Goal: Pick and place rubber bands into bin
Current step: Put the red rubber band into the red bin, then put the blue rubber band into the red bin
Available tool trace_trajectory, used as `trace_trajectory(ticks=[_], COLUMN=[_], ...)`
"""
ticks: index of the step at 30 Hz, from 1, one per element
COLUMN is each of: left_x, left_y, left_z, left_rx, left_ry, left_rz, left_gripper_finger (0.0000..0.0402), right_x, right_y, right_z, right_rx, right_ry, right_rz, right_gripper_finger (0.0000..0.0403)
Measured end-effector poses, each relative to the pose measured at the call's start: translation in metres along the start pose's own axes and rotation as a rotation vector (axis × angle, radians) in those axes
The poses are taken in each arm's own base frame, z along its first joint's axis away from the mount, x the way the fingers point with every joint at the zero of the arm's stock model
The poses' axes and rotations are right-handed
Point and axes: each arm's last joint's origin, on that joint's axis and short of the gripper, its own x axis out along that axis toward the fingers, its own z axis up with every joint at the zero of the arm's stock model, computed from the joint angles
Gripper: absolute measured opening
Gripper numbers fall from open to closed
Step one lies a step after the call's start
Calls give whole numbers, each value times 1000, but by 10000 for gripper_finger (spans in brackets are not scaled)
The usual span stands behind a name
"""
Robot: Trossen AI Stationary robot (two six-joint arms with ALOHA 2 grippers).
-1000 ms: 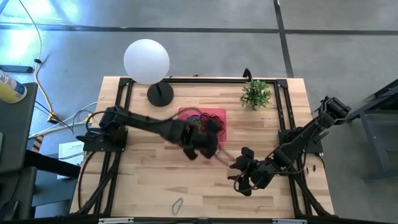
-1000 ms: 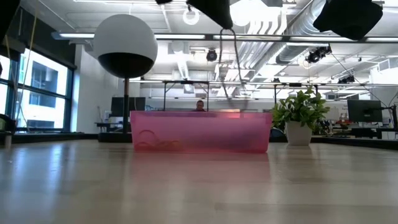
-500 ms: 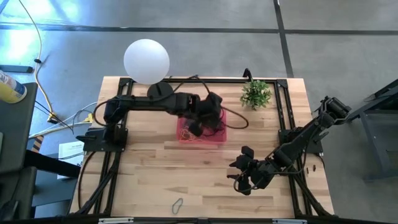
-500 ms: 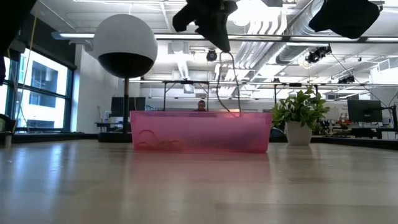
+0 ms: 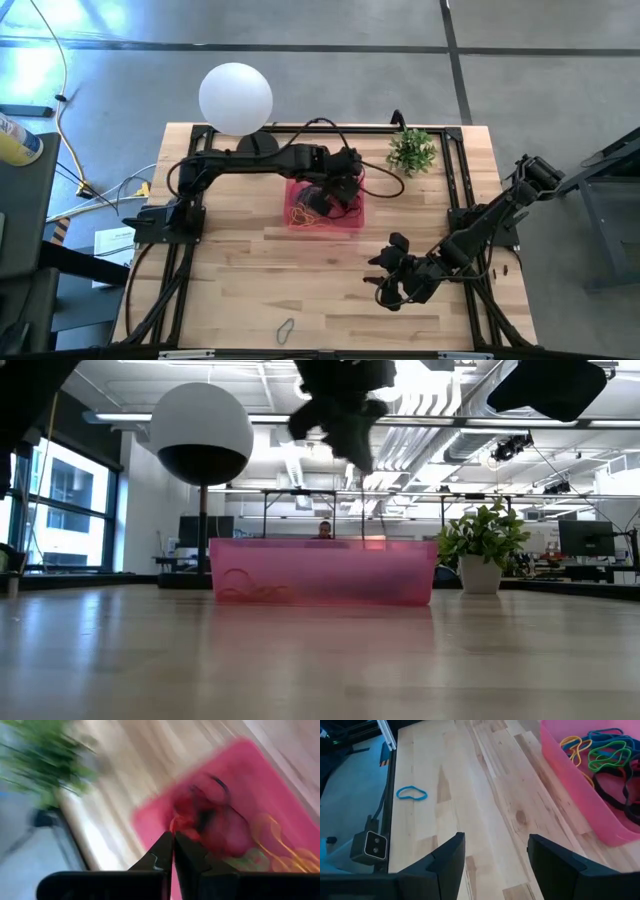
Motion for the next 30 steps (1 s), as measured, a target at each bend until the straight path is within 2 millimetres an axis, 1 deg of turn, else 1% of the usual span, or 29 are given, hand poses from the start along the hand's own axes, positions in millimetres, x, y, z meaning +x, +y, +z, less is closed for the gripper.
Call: trace_trajectory(ticks=[2,5,11,13,16,20,23,26,30], left_x=[5,12,11,6,-10,-31,-48,-60,-75], left_y=[-4,-4,-4,-5,-10,-32,-53,-80,-122], left_z=[-2,-1,-1,-1,-2,4,14,30,55], left_rx=[0,-9,-30,-41,-44,-11,32,85,139], left_ry=[25,29,17,-7,-50,-71,-73,-72,-81], left_rz=[-35,-40,-43,-81,-161,-319,-390,-437,-473], left_gripper_finger=[15,45,116,133,145,144,136,128,121], right_x=[0,0,0,0,0,0,0,0,0], right_y=[0,0,0,0,0,-1,-2,-4,-6], right_z=[0,0,0,0,-1,-1,-3,-4,-6], right_rx=[14,25,41,44,42,29,3,-21,-54], right_ry=[-1,0,-2,-2,1,11,20,30,42], right_rz=[-1,-3,0,0,-3,-8,-18,-36,-57], right_gripper_finger=[204,204,204,204,204,204,204,204,204])
